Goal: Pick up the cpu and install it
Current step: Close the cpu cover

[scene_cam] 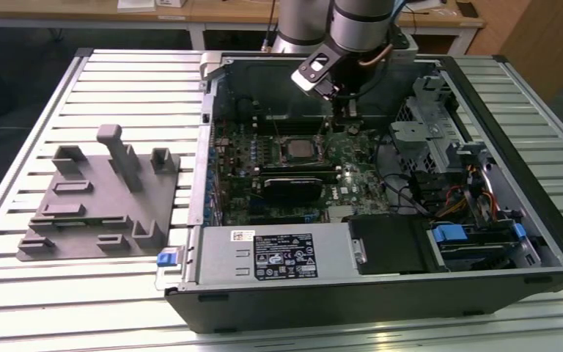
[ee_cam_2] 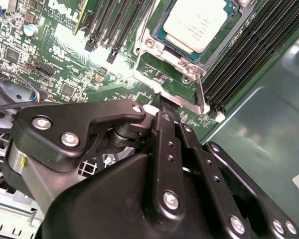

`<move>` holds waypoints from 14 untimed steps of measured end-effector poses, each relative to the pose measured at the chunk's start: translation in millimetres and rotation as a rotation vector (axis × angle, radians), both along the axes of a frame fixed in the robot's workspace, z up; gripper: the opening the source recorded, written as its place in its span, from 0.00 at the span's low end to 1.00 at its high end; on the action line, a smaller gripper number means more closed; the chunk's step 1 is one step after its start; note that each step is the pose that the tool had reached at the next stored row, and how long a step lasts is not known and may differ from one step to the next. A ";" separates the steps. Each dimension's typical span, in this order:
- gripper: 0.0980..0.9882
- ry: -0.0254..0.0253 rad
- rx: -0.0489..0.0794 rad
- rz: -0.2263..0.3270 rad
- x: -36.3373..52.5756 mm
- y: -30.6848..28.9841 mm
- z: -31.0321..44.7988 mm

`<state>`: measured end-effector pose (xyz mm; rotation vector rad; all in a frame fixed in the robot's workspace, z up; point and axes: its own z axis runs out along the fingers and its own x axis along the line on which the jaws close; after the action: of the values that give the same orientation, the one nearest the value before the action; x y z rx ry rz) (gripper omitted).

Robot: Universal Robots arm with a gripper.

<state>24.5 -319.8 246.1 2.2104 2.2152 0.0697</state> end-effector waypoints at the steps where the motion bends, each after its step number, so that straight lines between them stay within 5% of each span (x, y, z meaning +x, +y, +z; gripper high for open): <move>1: 0.01 -0.0001 0.000 0.000 -0.3 0.0 0.0; 14: 0.01 0.0000 0.000 0.000 -4.5 0.0 -0.1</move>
<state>20.0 -319.8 246.0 2.2104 2.2151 0.0697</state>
